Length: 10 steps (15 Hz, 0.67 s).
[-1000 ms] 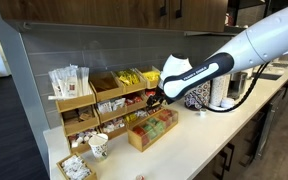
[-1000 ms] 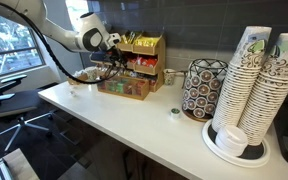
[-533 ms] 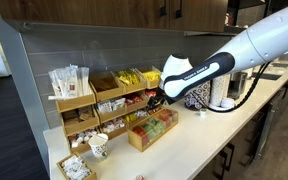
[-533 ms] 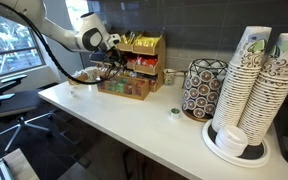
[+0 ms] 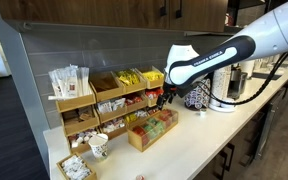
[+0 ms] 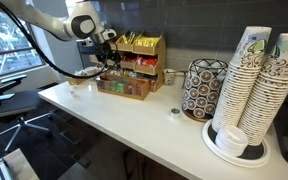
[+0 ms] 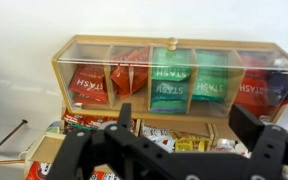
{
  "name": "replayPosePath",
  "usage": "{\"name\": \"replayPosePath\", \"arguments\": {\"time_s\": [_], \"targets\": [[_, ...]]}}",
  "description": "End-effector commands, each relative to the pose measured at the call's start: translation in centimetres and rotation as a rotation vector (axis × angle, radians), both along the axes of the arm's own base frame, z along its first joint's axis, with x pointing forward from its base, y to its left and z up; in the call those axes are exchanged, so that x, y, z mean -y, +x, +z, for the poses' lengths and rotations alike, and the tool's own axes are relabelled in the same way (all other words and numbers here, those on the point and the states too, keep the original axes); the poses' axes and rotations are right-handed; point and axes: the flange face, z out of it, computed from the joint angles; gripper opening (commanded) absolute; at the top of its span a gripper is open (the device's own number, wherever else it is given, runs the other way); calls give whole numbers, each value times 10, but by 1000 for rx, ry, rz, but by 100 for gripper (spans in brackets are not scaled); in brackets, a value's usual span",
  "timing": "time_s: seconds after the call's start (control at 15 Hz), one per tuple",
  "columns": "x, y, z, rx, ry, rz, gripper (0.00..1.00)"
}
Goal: Close the lid of the candy rack that is in front of the snacks rack
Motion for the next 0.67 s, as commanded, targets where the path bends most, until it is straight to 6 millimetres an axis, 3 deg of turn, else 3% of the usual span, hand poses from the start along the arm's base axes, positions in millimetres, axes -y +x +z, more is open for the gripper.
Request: {"name": "replayPosePath", "arguments": {"time_s": [0.0, 0.47, 0.53, 0.6], "targets": [[12, -41, 8, -99, -28, 40, 100], [23, -90, -14, -215, -26, 96, 100], [19, -71, -7, -194, -45, 76, 100], [20, -76, -11, -203, -46, 80, 100]]}}
